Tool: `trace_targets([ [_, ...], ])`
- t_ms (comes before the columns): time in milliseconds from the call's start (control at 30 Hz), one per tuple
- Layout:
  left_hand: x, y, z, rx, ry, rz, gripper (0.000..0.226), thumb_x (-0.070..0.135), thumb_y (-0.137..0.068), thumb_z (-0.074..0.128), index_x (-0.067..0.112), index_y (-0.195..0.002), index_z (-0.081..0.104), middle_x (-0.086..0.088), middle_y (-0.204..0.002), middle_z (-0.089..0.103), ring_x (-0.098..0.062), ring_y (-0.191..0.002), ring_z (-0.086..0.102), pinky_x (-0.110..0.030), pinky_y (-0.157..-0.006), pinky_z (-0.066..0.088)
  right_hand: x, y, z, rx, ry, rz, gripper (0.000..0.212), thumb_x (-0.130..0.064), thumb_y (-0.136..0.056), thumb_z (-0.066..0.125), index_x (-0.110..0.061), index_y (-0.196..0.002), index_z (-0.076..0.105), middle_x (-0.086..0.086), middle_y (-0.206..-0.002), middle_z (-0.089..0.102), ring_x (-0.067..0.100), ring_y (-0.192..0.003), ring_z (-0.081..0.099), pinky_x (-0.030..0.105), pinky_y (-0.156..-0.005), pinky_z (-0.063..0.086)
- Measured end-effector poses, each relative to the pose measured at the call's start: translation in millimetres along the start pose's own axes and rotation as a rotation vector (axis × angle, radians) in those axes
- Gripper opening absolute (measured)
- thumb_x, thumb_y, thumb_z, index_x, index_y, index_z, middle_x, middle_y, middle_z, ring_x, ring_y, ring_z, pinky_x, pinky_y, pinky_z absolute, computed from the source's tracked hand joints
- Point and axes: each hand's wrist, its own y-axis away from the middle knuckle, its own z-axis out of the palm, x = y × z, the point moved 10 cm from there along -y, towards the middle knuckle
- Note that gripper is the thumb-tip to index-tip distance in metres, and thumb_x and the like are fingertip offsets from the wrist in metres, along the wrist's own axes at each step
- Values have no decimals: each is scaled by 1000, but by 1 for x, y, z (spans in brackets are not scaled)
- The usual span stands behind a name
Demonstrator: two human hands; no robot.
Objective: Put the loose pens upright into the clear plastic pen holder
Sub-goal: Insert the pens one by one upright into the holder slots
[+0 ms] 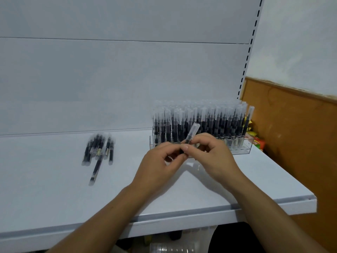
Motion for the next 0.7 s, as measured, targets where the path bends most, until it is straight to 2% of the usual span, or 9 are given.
trace_targets([
  [100,5,2,-9,60,-298,72,37,47,-90,58,27,-121,65,15,-109,63,-1,-102,54,-23,-90,43,1,-6,-19,64,-137,59,8,-23,-88,69,-23,-80,71,-12,-64,64,0,-57,55,11,-51,43],
  [167,6,5,-16,109,-450,105,40,42,-90,61,22,-124,64,8,-117,61,-7,-111,49,-25,-99,35,0,-14,-45,192,-141,66,8,-24,-89,68,-22,-82,70,-11,-64,65,1,-57,57,13,-50,44],
  [267,-2,7,-10,61,-594,91,43,37,-89,64,20,-129,61,6,-126,57,-13,-120,43,-30,-103,31,-6,-26,-73,323,-8,47,9,-27,-91,68,-19,-86,70,-4,-72,68,6,-60,61,25,-56,49],
  [333,-7,8,-5,26,-638,64,46,35,-89,63,20,-132,58,5,-130,55,-15,-123,42,-34,-106,32,-8,-32,-76,331,97,41,15,-30,-91,67,-15,-91,70,2,-78,69,13,-67,64,37,-66,54],
  [467,-10,7,-3,14,-669,42,48,32,-88,64,17,-133,57,2,-129,55,-18,-122,43,-37,-105,35,-9,-41,-68,277,229,32,20,-34,-93,64,-15,-90,69,3,-81,68,26,-79,67,46,-75,56],
  [567,-10,7,-2,19,-668,36,48,30,-86,65,17,-133,58,2,-128,56,-19,-122,44,-38,-104,37,-9,-46,-60,244,284,25,22,-35,-94,62,-14,-92,68,0,-81,67,24,-79,66,42,-74,55],
  [700,-11,6,-3,22,-670,24,48,29,-86,65,18,-133,58,3,-128,56,-19,-122,44,-37,-104,37,-14,-55,-56,234,426,8,20,-38,-94,61,-19,-88,64,-8,-77,63,14,-72,59,27,-60,43],
])
